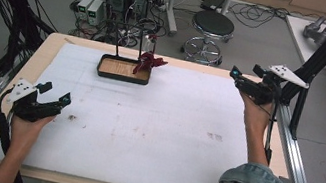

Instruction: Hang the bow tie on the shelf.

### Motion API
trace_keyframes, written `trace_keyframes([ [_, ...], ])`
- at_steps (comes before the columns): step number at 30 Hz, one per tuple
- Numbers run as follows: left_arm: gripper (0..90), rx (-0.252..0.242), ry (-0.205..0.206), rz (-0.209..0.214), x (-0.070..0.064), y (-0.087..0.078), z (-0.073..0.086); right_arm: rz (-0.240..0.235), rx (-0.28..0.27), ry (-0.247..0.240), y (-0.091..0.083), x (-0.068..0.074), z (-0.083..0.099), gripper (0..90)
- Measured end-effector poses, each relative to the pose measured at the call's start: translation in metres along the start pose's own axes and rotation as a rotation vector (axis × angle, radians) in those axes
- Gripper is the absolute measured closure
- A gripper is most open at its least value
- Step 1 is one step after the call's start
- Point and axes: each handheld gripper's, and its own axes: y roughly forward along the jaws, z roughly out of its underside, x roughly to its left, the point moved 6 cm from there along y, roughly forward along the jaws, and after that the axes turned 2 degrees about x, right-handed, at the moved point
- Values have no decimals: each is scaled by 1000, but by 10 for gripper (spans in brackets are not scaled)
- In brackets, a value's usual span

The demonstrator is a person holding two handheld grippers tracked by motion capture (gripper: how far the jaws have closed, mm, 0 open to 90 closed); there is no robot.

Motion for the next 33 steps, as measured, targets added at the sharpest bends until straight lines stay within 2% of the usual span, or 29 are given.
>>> trace_keyframes([
  [5, 184, -1, 1, -3, 0, -1, 0, 8, -8, 17, -17, -6, 13, 124],
  [19, 184, 3, 5, 1, -2, 1, 0, 47, -95, 26, -77, -14, 43, 124],
  [25, 184, 6, 8, -1, -3, 1, 1, 54, -90, 48, -90, -15, 63, 122],
  [28, 184, 5, 6, -3, -2, 1, 1, 61, -106, 61, -96, -14, 74, 122],
  [33, 184, 9, 8, -3, -3, 0, 1, 64, -79, 64, -99, -11, 94, 122],
])
